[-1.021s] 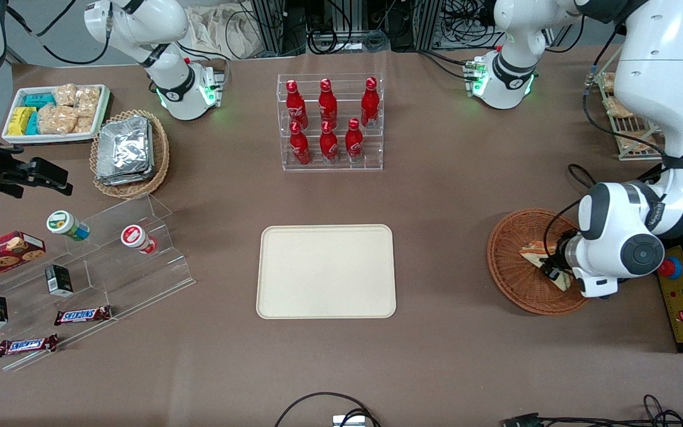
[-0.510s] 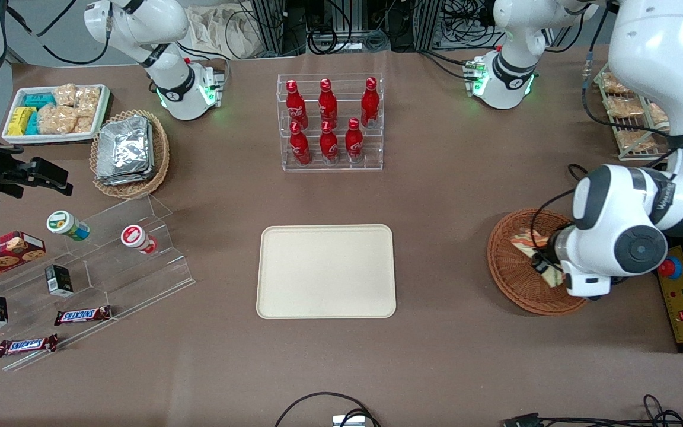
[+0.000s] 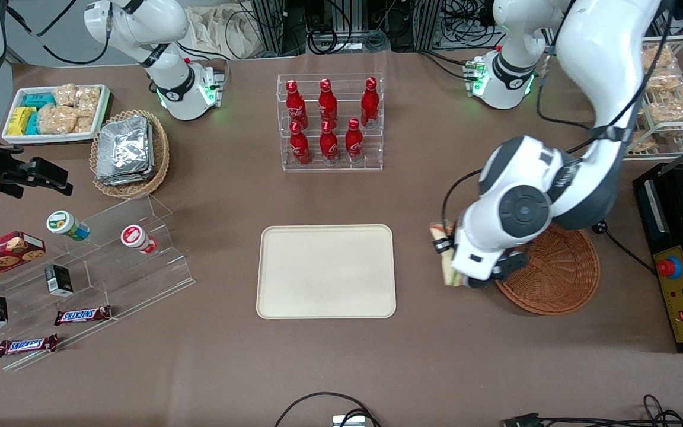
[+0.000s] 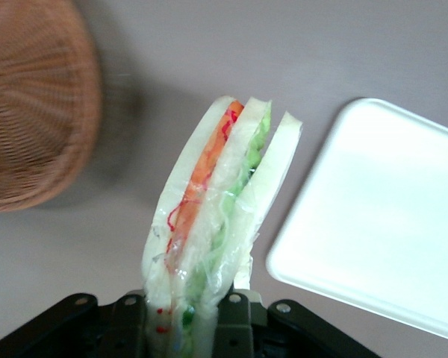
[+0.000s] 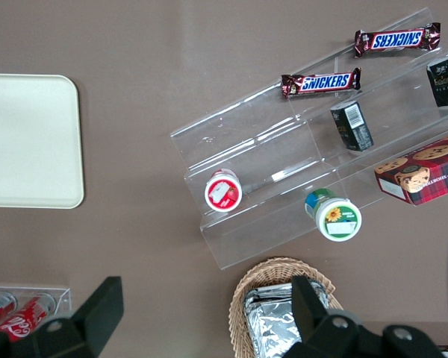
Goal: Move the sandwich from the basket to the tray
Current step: 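Lift the sandwich and carry it toward the cream tray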
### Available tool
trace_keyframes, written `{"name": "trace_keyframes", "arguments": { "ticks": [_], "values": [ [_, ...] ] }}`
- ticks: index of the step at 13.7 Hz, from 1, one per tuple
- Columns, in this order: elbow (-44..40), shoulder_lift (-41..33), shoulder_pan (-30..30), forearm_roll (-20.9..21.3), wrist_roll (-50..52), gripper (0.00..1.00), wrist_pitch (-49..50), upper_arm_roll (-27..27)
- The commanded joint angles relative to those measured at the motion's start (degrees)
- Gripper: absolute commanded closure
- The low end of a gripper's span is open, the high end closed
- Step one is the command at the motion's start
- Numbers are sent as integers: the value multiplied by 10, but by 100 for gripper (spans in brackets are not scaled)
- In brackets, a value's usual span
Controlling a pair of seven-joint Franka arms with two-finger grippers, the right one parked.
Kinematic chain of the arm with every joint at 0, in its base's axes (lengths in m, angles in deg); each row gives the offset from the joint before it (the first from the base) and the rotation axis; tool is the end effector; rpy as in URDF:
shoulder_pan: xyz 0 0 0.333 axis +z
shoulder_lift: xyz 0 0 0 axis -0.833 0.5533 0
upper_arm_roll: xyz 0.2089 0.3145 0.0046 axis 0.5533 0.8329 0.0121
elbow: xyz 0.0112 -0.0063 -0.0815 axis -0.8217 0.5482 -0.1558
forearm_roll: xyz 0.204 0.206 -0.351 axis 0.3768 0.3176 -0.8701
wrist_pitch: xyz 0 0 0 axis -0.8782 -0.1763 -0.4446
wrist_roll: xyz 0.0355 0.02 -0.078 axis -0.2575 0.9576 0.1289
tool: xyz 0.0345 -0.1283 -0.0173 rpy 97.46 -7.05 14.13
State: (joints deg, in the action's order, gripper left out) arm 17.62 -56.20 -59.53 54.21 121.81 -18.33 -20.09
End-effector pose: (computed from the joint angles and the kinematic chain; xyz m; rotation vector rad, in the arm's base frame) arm 0.7038 -0.3369 0.3972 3.0545 0.5402 -0.2656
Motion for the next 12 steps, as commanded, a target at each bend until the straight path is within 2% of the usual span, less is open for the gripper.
{"name": "trace_keyframes", "arguments": {
  "ticks": [1,4,5,7,9,10,12],
  "values": [
    [-72,73,-55,2,-11,100,-37,1],
    [-75,124,-99,10,-19,100,-93,2],
    [-79,148,-118,24,-19,94,-126,5],
    [-76,172,-131,87,-12,94,-149,5],
    [-71,173,-131,98,-12,95,-149,5],
    [-69,173,-130,97,-12,90,-149,5],
    [-60,177,-131,98,9,0,-153,6]
  ]
}}
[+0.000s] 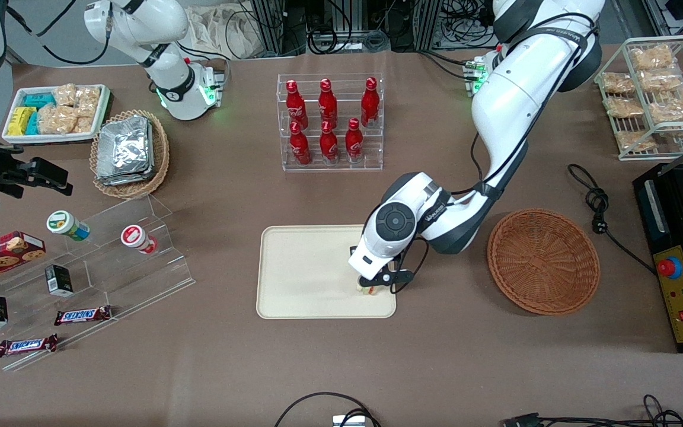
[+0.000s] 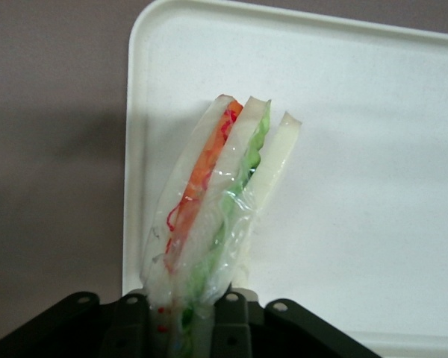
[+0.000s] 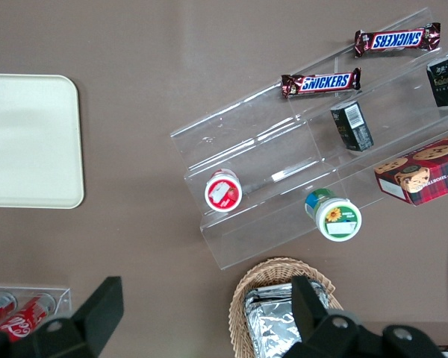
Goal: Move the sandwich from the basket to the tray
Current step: 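Lower the sandwich onto the tray and open the left gripper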
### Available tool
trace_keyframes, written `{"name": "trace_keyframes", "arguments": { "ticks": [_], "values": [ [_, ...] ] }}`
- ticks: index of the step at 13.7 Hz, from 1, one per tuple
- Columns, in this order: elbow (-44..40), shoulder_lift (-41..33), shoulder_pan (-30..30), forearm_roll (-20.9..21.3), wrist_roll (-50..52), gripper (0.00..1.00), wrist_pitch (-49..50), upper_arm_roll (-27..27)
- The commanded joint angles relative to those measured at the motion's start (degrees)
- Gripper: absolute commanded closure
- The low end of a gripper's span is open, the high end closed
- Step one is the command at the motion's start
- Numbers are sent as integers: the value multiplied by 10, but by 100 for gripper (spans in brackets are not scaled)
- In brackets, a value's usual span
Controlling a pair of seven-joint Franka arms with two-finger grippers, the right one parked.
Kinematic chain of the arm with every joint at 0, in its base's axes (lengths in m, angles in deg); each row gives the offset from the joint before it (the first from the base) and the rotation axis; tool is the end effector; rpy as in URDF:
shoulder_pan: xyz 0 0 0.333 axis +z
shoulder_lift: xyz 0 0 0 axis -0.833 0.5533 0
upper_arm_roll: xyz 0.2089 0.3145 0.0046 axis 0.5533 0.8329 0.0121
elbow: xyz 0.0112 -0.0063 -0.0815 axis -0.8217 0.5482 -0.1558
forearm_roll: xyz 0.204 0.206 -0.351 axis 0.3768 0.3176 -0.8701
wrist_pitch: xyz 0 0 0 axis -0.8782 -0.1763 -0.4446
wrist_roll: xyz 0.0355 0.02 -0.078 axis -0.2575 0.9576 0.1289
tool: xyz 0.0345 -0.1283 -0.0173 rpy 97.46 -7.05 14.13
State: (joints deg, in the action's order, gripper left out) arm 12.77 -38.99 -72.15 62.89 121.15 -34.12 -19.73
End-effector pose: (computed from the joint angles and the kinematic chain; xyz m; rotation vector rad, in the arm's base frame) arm 0.6756 -0.4946 0.2298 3.0592 0.1804 -0.1573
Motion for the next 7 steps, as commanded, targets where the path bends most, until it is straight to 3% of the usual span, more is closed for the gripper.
{"name": "trace_keyframes", "arguments": {
  "ticks": [1,7],
  "values": [
    [-11,6,-4,11,33,0,3,2],
    [-13,-18,0,9,81,0,6,1]
  ]
}}
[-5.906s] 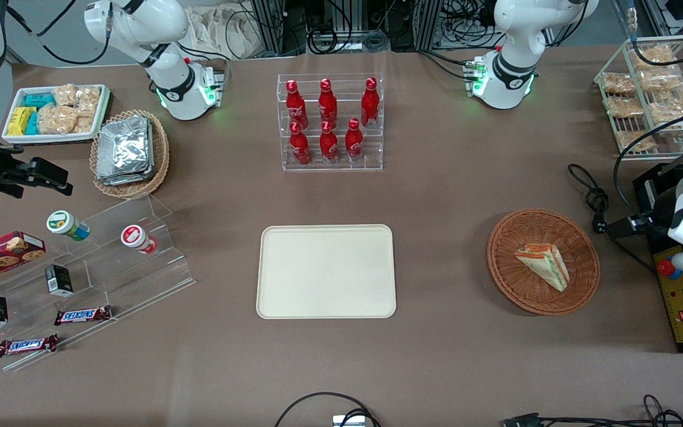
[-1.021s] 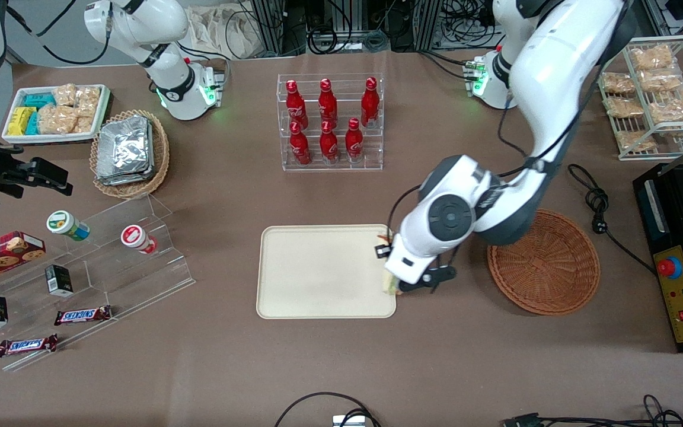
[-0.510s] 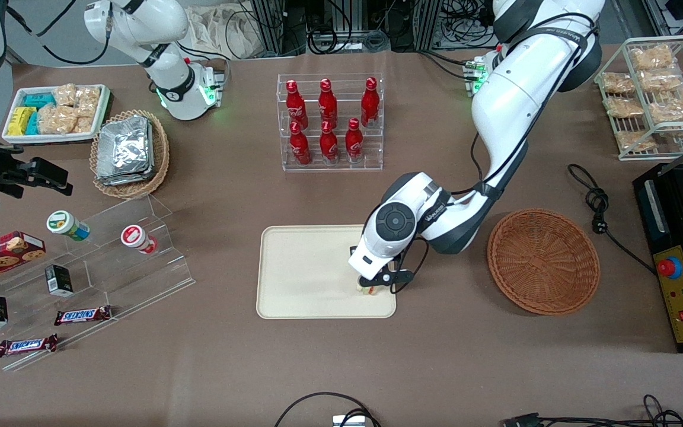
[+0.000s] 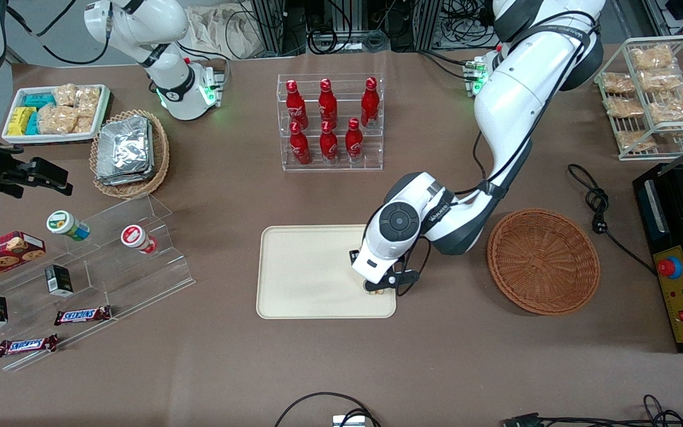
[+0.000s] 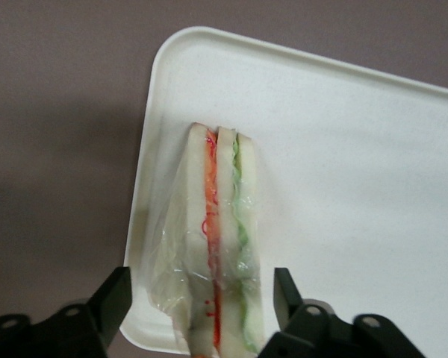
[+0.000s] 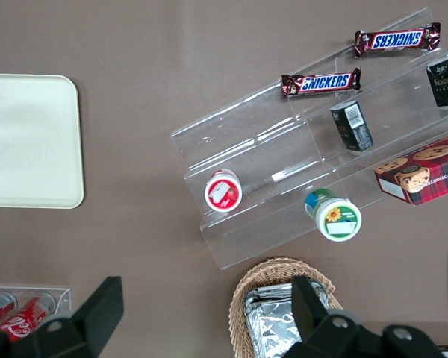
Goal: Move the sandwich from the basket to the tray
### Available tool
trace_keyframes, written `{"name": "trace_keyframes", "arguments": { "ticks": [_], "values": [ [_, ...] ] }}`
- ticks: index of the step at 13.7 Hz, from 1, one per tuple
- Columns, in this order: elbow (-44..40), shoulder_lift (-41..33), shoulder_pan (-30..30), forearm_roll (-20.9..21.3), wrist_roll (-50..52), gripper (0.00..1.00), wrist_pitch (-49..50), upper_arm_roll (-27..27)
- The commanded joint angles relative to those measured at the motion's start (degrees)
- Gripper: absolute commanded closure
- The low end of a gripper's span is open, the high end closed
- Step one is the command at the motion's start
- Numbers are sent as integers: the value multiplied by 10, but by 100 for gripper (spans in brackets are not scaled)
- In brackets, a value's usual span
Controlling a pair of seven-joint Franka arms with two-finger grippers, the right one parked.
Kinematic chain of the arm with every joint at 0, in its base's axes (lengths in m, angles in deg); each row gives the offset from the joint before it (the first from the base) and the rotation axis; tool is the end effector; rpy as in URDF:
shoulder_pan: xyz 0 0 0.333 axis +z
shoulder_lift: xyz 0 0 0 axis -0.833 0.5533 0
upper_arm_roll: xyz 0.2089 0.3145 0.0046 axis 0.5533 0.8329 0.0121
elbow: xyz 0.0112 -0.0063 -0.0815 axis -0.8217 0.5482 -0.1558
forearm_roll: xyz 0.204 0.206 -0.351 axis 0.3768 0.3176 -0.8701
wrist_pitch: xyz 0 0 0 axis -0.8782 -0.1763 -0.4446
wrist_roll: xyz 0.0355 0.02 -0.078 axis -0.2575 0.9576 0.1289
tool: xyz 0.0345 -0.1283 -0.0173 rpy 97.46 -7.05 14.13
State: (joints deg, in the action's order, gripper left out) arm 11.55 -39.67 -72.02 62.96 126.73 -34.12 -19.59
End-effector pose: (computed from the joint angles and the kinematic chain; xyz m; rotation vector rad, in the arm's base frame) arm 0.6861 -0.4923 0.2488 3.0365 0.3423 -0.1195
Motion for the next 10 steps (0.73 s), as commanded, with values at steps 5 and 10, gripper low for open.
{"name": "trace_keyframes", "arguments": {
  "ticks": [5,10],
  "values": [
    [35,-133,1,1,67,0,107,41],
    [306,-373,84,-68,33,0,37,54]
  ]
}}
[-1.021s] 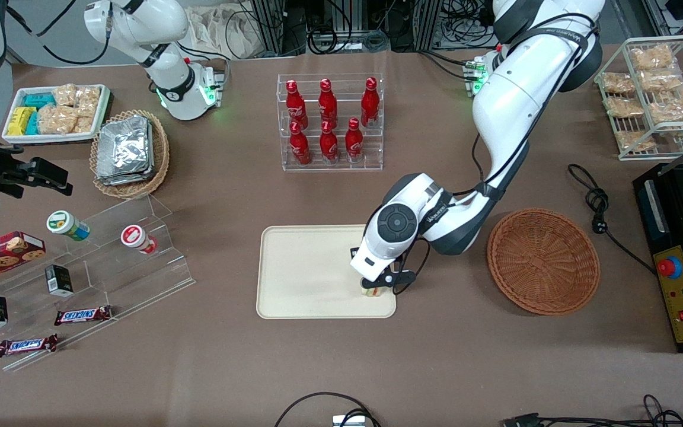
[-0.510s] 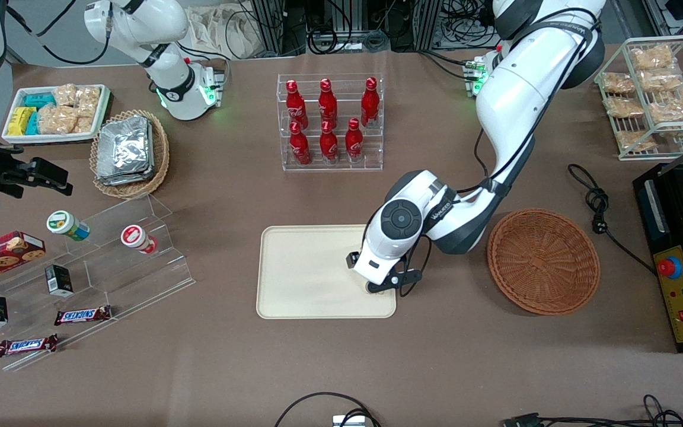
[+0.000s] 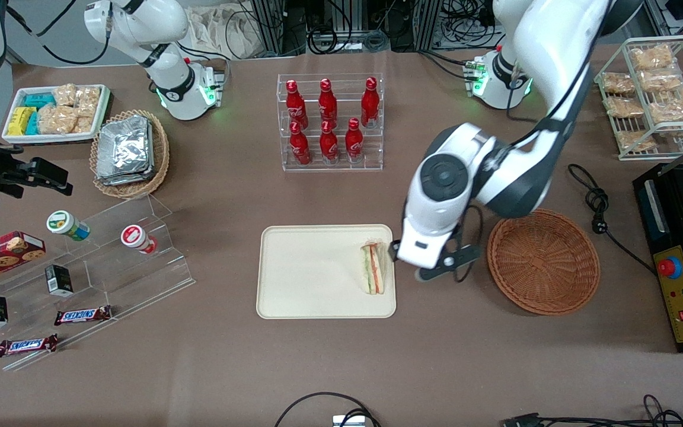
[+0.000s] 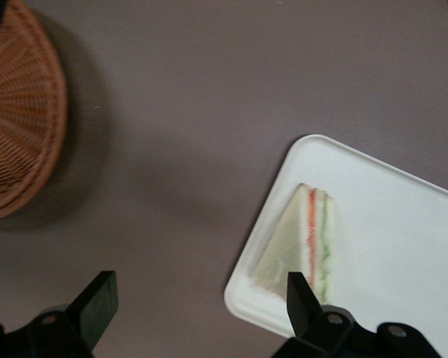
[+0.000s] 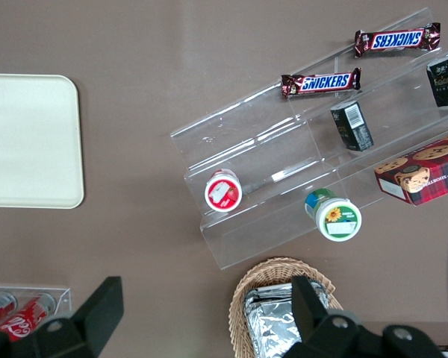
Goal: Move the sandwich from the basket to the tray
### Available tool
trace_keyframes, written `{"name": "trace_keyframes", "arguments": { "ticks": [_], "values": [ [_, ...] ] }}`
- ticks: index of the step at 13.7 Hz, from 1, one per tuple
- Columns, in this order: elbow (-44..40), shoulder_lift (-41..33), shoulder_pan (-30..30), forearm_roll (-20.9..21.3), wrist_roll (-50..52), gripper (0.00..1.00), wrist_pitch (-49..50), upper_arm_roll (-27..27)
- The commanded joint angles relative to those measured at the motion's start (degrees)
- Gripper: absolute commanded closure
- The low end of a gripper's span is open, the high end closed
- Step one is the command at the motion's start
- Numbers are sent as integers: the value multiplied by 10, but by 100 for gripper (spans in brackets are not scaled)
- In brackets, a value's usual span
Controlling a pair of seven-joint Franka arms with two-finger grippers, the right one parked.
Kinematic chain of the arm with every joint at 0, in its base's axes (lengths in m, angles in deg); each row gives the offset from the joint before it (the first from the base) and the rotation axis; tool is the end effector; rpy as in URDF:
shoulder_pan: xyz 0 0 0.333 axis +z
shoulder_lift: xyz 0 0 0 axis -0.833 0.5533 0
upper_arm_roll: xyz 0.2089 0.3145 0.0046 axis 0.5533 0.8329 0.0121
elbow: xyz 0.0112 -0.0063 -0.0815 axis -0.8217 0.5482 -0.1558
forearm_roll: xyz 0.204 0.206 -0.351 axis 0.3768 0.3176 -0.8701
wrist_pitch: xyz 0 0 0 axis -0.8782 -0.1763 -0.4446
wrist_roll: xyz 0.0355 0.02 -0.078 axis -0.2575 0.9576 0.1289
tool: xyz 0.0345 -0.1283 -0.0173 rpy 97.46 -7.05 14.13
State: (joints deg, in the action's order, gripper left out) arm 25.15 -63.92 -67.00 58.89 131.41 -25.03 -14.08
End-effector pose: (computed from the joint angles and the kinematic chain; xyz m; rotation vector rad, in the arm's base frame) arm 0.6657 -0.3664 0.4219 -3.0253 -0.6633 -0.0242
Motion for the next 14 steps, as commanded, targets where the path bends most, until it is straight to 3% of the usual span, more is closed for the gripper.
{"name": "trace_keyframes", "arguments": {
  "ticks": [1,3,7,9,11,14],
  "values": [
    [221,-172,47,-33,-39,0,-77,-1],
    [244,-199,72,-64,-95,0,-70,2],
    [239,-234,157,-73,-271,0,25,4],
    [224,-245,217,-78,-359,0,64,3],
    [211,-257,264,-114,-425,0,71,3],
    [168,-248,296,-123,-502,0,102,4]
  ]
}}
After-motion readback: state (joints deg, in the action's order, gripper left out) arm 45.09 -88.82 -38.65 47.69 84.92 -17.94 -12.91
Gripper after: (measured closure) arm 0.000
